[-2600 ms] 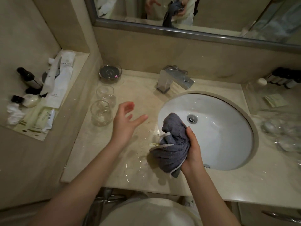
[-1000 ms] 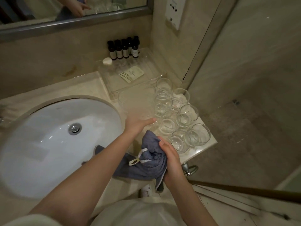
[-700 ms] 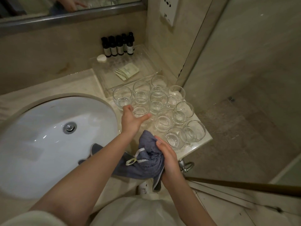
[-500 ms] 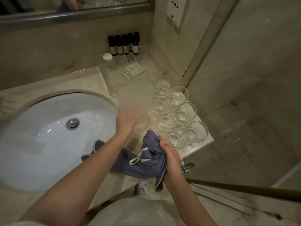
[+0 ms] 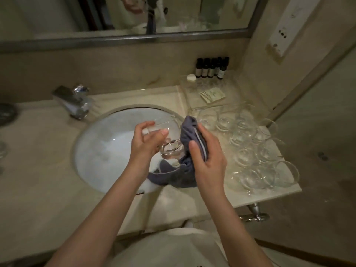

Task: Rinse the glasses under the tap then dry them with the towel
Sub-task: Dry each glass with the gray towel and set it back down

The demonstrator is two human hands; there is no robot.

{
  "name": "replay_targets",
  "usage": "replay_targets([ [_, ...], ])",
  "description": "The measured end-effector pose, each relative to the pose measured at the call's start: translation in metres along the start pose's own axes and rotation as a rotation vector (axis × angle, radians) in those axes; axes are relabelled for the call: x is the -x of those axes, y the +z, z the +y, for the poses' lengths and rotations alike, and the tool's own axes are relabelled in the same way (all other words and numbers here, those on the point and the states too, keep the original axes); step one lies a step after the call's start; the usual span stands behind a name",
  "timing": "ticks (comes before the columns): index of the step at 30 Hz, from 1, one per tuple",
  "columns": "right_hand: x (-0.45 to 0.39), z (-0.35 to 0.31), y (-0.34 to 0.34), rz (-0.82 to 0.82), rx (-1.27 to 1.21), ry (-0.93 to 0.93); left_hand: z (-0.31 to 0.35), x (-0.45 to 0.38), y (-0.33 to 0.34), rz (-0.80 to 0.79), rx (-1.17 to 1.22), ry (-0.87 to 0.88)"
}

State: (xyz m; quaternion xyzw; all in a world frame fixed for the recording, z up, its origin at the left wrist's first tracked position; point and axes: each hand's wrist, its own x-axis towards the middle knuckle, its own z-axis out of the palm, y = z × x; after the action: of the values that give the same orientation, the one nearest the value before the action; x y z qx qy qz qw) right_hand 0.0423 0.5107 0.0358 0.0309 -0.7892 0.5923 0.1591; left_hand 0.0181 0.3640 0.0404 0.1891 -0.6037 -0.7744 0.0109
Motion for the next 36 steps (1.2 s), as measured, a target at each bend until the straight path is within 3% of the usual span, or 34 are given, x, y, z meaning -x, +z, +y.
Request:
replay_targets([
  [3,0.009,-0.011,0.03,-0.155,0.061,-0.054,0.011,0.015,-0.029,0.025,0.104,-0.069],
  [7,0.016,-0.026,0.067,-0.294,0.008,0.053,0.02,0.032,-0.047,0.066,0.297,-0.178],
  [15,0.039,-0.04,0.114,-0.296,-0.006,0.117,0.032,0.036,-0.092,0.257,-0.061,0.005],
  [21,0.049,-0.053,0.136,-0.273,-0.07,0.144,0.048,0.037,-0.121,-0.014,-0.032,-0.012],
  [25,0.059,-0.055,0.149,-0.248,-0.191,0.2,0.047,0.032,-0.139,-0.007,-0.032,0.018],
  [29,0.066,-0.062,0.159,-0.234,-0.157,0.169,0.051,0.032,-0.152,0.01,-0.055,-0.012],
  [31,0.065,-0.066,0.163,-0.248,-0.147,0.145,0.051,0.034,-0.159,0.019,0.016,-0.088],
  [36,0.059,-0.077,0.165,-0.285,-0.134,0.107,0.052,0.039,-0.178,0.003,0.516,-0.312],
])
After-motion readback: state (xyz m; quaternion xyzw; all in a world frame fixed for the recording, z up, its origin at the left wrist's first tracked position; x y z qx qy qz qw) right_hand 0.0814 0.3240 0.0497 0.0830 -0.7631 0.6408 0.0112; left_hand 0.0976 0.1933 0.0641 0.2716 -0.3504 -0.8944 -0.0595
